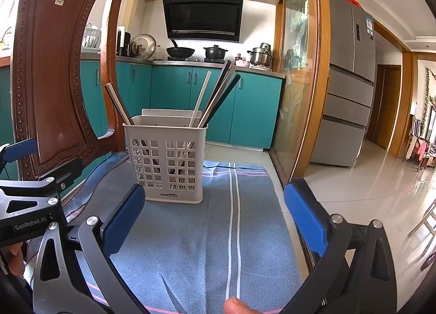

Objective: Organize utensils

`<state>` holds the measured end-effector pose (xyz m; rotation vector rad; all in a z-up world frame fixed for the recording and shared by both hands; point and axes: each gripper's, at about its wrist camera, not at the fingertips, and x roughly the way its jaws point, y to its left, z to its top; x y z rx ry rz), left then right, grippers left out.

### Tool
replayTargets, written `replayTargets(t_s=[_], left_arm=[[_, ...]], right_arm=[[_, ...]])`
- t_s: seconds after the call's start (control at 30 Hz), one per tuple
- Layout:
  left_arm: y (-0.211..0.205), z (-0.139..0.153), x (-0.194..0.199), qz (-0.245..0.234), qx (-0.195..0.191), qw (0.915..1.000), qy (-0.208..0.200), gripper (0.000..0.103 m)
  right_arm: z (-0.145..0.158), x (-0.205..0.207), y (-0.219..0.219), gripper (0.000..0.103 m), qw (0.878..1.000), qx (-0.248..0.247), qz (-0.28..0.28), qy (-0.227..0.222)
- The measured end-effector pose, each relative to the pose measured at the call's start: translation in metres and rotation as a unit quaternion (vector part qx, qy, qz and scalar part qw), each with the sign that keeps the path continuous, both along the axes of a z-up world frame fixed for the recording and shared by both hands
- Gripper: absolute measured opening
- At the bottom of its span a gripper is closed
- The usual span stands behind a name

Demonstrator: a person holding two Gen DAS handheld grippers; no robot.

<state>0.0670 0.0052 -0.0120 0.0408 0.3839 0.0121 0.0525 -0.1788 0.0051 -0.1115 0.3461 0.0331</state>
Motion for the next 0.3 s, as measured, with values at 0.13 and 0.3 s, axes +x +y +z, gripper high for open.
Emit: replayTargets(t_s=[0.13, 0.3], left_arm=[[0.0, 0.0005, 0.0008, 0.0, -0.003, 1.0, 0.004, 0.099], [-0.0031, 0.0003, 0.0018, 0.0, 0.003, 1.0, 0.007, 0.1]], right_arm=[[-0.0001, 0.0004, 0.0005, 0.1, 1.0, -0.001, 0.0, 0.0], [-0.0005, 0.0007, 0.0007, 0.1, 1.0, -0.001, -0.001, 0.001]])
